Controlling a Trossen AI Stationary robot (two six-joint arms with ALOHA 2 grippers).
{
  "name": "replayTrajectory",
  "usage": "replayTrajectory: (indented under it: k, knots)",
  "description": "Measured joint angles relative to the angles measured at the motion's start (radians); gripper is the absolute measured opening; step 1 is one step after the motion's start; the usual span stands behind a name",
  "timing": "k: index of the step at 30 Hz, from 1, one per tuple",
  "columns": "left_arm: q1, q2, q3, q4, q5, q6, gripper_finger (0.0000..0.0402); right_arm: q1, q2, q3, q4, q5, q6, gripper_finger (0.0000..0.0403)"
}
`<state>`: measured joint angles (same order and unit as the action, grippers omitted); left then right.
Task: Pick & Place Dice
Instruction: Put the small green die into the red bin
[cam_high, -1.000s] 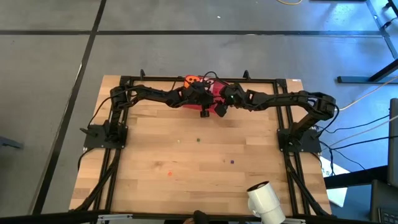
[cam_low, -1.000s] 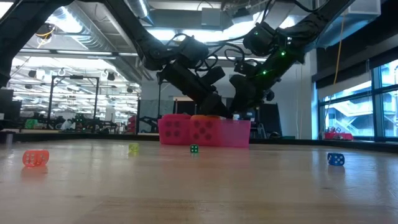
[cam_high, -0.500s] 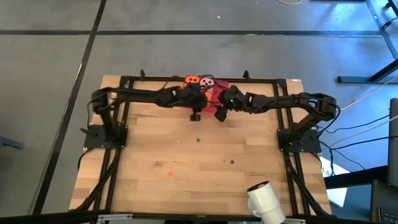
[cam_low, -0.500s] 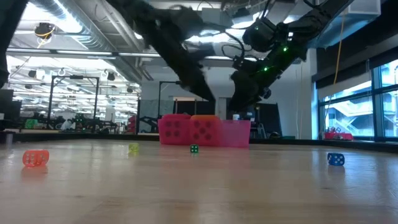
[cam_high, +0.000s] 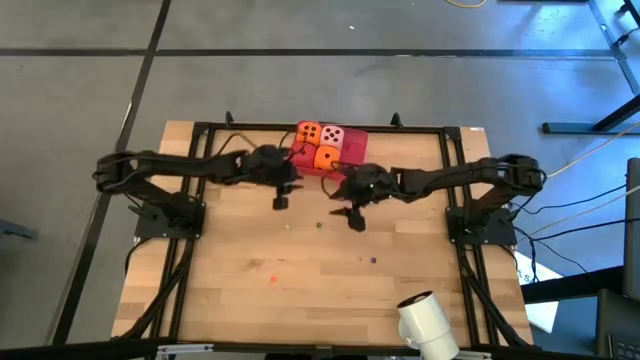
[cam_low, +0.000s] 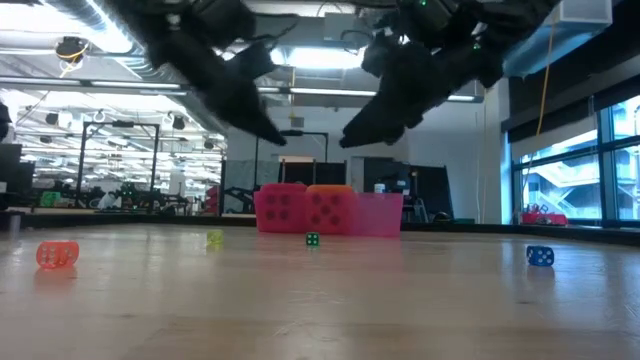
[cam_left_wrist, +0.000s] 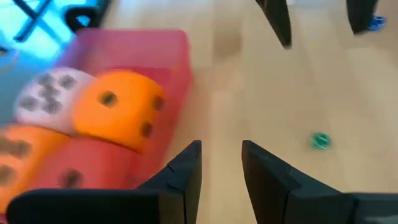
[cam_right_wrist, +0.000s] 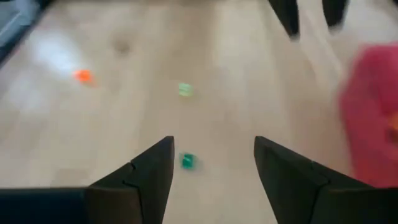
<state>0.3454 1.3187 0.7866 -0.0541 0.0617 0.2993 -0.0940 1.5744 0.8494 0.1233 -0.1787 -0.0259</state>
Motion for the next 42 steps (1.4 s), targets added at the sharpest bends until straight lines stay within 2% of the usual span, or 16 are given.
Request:
replayTrajectory:
  k: [2, 5, 9, 16, 20, 25, 29, 39, 42]
  knots:
    - [-0.020, -0.029, -0.085, 0.078, 0.011, -0.031, 0.0109, 0.022, 0.034, 0.000, 0.053, 0.022, -0.024, 0.0221]
    - [-0.047, -0.051, -0.181, 0.189, 0.013, -0.097, 0.0109, 0.061, 0.103, 0.000, 0.113, 0.115, -0.049, 0.0221]
    - [-0.074, -0.052, -0.256, 0.245, 0.013, -0.148, 0.0109, 0.097, 0.191, 0.000, 0.177, 0.127, -0.065, 0.0221]
    - [-0.084, -0.052, -0.271, 0.275, 0.011, -0.155, 0.0109, 0.129, 0.322, 0.000, 0.274, 0.193, -0.017, 0.0221]
    - [-0.084, -0.052, -0.271, 0.292, 0.010, -0.155, 0.0109, 0.133, 0.398, 0.002, 0.307, 0.196, -0.011, 0.0221]
    - [-0.084, -0.052, -0.271, 0.290, 0.010, -0.156, 0.0109, 0.133, 0.419, 0.008, 0.329, 0.194, -0.032, 0.0216]
    - [-0.084, -0.052, -0.271, 0.290, 0.010, -0.156, 0.0109, 0.134, 0.421, 0.008, 0.341, 0.194, -0.061, 0.0188]
    - [-0.084, -0.052, -0.271, 0.287, 0.010, -0.156, 0.0109, 0.133, 0.422, 0.008, 0.341, 0.188, -0.065, 0.0073]
    - [-0.084, -0.051, -0.271, 0.285, 0.010, -0.156, 0.0109, 0.128, 0.422, 0.008, 0.342, 0.199, -0.064, 0.0055]
